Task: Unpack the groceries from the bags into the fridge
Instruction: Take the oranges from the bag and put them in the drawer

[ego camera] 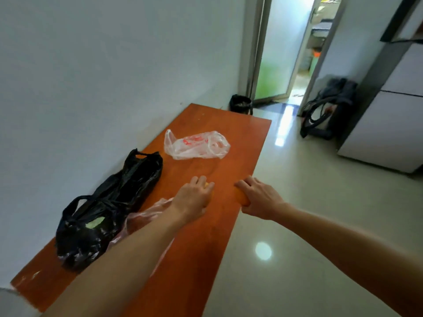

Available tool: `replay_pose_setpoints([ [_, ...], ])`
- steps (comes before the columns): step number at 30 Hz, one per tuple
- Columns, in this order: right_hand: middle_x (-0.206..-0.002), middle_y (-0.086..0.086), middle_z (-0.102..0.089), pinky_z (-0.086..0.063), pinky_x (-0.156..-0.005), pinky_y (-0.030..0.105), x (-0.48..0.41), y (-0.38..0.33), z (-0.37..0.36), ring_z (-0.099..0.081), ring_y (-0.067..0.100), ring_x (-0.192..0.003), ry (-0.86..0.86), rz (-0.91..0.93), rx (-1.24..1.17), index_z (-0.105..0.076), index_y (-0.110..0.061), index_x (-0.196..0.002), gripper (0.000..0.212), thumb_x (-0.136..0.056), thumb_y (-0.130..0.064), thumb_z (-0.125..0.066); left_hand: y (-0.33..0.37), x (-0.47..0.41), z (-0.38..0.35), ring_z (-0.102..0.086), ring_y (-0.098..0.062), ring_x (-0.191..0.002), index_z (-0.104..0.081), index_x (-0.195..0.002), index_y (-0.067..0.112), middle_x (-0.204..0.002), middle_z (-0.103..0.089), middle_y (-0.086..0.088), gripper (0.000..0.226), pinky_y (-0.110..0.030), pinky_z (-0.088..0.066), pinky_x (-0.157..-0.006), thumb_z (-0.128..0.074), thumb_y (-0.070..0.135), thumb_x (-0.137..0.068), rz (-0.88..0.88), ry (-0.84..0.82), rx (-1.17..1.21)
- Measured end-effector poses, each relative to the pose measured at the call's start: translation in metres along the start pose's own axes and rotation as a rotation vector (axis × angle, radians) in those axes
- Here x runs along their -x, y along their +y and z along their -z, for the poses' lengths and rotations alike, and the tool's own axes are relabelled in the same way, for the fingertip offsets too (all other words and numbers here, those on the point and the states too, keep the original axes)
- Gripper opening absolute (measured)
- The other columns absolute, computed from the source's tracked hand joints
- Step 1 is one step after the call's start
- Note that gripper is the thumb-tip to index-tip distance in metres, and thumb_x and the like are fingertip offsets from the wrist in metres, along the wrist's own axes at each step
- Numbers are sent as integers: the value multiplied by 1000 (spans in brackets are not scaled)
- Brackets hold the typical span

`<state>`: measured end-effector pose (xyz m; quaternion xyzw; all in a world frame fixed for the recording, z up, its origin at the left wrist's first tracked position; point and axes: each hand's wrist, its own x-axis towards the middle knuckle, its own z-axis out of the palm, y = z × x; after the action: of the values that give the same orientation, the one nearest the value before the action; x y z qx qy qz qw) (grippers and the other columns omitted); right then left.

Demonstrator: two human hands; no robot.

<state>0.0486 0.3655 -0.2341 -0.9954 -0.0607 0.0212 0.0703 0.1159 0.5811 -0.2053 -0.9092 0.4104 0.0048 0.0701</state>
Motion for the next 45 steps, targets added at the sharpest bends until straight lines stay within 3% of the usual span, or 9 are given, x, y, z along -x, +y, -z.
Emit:
replay_pose_setpoints([
  [6,-129,7,-45,-51,-81,35,62,125,39,-51,28,-112,55,-177,32,-37,-23,-139,68,-79,-32,-68,102,-110,33,-49,-29,-109,-47,-129,15,-124,-50,-12,53,-37,-52,-82,-67,21,-80,-145,54,-5],
  [13,-130,7,-48,-52,-79,37,148,282,73,-52,30,-113,97,-397,61,-40,-24,-139,71,-75,-32,-70,251,-226,55,-48,-29,-114,-45,-132,15,-127,-48,-10,56,-38,-51,-87,-64,21,-81,-332,71,61],
  [20,-128,5,-48,-49,-83,35,205,405,94,-49,26,-114,184,-582,61,-41,-25,-139,72,-75,-34,-72,348,-340,83,-48,-28,-111,-45,-132,15,-125,-48,-9,54,-35,-51,-81,-61,18,-81,-505,154,42],
  [26,-127,5,-49,-48,-81,34,213,531,107,-51,26,-113,214,-693,92,-44,-23,-137,71,-73,-34,-72,427,-469,88,-47,-23,-108,-42,-132,18,-124,-46,-6,54,-30,-47,-82,-63,23,-83,-638,182,50],
  [35,-120,6,-49,-47,-73,32,192,734,177,-53,26,-105,320,-875,106,-46,-21,-134,67,-73,-32,-72,535,-688,141,-40,-26,-116,-38,-134,18,-128,-41,-7,57,-34,-46,-89,-63,26,-83,-803,216,58],
  [45,-124,3,-47,-52,-78,37,197,946,209,-50,25,-110,362,-983,95,-46,-23,-135,68,-73,-36,-71,662,-879,182,-41,-28,-113,-39,-131,18,-127,-41,-8,57,-37,-44,-86,-63,29,-81,-925,264,-6],
])
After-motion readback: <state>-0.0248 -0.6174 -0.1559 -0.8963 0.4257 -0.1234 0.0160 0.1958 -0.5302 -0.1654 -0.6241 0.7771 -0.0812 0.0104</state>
